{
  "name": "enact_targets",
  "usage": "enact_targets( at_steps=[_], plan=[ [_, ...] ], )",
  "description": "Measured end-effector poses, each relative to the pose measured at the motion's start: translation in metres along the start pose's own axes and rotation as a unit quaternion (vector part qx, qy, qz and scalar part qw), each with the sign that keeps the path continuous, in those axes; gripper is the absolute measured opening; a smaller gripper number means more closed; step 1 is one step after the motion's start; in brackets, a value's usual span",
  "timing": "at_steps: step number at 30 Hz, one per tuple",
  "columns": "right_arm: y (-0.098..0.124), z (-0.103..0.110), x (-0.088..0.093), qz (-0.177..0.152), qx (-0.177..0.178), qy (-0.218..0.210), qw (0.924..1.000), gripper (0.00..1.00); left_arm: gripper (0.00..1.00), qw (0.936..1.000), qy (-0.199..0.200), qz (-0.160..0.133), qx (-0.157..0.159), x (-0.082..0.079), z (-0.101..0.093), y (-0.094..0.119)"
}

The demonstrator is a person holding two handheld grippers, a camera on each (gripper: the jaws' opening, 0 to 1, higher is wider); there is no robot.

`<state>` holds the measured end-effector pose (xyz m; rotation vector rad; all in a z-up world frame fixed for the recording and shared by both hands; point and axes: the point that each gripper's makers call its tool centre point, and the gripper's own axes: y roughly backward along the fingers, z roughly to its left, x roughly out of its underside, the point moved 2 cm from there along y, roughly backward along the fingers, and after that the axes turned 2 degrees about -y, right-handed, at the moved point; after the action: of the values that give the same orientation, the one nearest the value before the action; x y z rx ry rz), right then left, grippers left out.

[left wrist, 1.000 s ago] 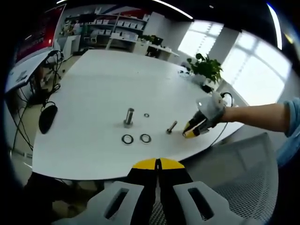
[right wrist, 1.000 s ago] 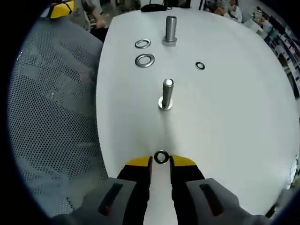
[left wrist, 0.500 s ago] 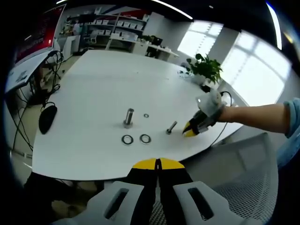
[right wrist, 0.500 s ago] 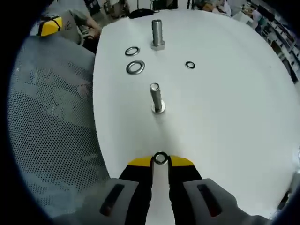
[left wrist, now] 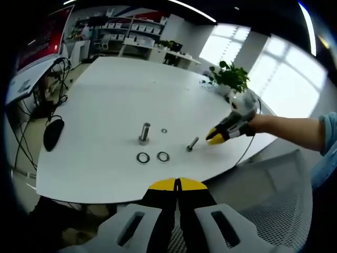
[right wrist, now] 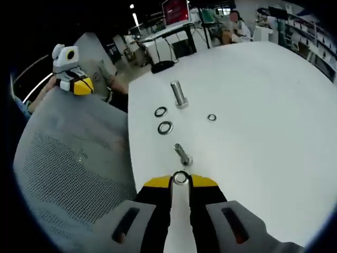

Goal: Place the washer onto the threaded stud by aligning its center hole with the stud, sliding it down to the base, and recovering from edge contact or off-axis alignment until the washer reaches the visible bottom stop.

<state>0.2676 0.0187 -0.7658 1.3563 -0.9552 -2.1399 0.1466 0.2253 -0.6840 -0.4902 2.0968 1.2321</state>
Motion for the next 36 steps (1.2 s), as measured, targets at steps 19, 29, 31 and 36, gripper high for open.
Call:
enact_targets(
  at_steps=[19, 29, 31, 36],
  plan=[
    [-0.015, 0.009, -0.031, 0.074, 0.043, 0.139, 0.9866, 0.13, 0.00, 1.0000, 0.001, -0.003, 0.000, 0.000, 0.000, 0.000],
    [-0.022, 0.004, -0.037, 0.149, 0.038, 0.173, 0.9729, 0.13, 0.00, 1.0000, -0.001, -0.005, 0.002, -0.001, 0.000, 0.000],
    [-0.023, 0.006, -0.039, 0.152, 0.029, 0.162, 0.9745, 0.13, 0.00, 1.0000, 0.000, -0.006, 0.002, -0.001, -0.001, 0.000],
    [-0.027, 0.006, -0.034, 0.183, 0.028, 0.171, 0.9677, 0.13, 0.00, 1.0000, 0.000, -0.008, 0.002, -0.001, 0.000, 0.001]
  ],
)
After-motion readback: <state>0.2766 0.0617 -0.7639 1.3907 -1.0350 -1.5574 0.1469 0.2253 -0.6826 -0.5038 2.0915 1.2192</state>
